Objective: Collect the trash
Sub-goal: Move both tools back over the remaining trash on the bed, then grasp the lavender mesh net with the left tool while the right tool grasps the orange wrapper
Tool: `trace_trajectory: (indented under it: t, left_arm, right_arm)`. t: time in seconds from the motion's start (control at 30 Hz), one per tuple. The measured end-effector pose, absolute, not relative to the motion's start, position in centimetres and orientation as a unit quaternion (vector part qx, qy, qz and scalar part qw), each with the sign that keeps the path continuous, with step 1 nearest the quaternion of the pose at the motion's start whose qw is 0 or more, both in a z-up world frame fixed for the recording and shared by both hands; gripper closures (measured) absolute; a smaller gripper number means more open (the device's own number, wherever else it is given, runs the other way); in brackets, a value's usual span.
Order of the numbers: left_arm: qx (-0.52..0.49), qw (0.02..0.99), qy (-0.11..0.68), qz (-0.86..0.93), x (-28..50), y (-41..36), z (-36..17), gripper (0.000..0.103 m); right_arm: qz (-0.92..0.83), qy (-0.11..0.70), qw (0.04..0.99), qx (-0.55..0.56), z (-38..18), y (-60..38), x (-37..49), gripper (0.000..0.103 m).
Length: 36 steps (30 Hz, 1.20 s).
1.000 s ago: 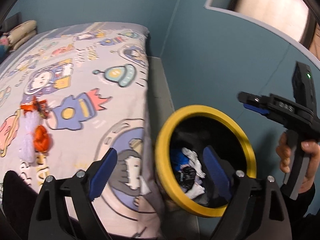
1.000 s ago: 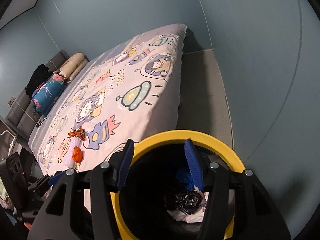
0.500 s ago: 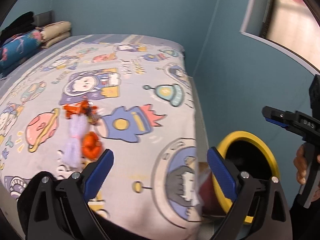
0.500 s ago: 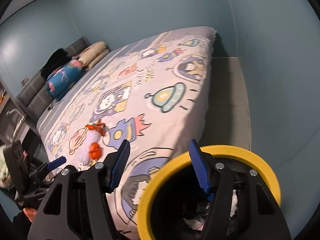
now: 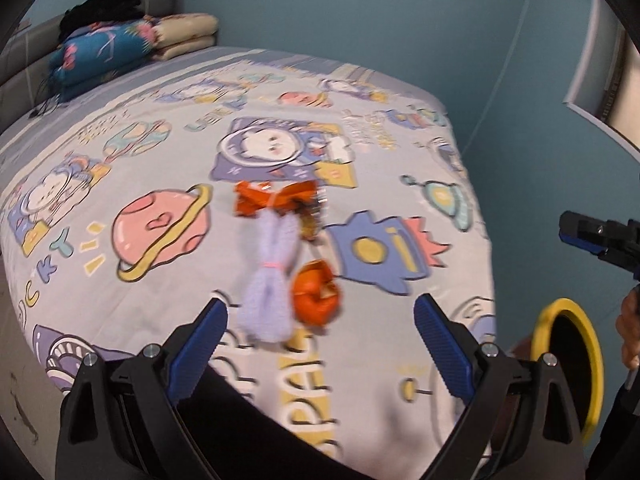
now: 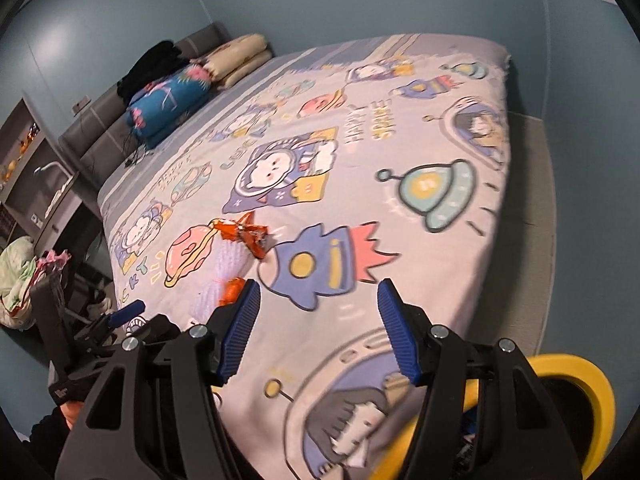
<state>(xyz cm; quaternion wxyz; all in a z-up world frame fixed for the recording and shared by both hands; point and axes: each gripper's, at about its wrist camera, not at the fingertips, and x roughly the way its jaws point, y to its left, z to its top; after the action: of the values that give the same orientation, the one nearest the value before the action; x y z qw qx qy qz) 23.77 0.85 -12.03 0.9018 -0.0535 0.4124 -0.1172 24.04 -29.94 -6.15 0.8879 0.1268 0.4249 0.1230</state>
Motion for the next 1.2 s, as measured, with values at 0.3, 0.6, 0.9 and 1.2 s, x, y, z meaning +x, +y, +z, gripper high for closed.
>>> trace_trajectory:
  t: [0.3, 0.6, 0.9, 1.2]
  left_arm:
    - [-0.082, 0.884, 0.45, -0.096, 27.6, 4.0, -15.8, 0.012]
    - [-0.1, 0.87, 0.474, -0.091, 30.2, 4.9, -18.8, 0.012]
    - [-0.129, 0.859, 0.486, -0.096, 31.2, 5.0, -20.6, 0.012]
    - [-0.125, 0.853, 0.492, -0.123, 31.9, 3.8, -21.0, 0.028]
  right_arm:
    - [0.155, 0.48, 0.859, 0.092, -9.7, -23.5, 30.8, 0.045]
    - [0.167, 0.53, 0.83, 0.046, -13.2, -17.2, 38.8, 0.045]
    - [0.17, 0.562, 0.81, -0.009, -15.6, -11.5, 44.3, 0.046]
    - [0.167, 0.577, 0.799, -0.034, -17.7, -9.4, 45.1, 0.047]
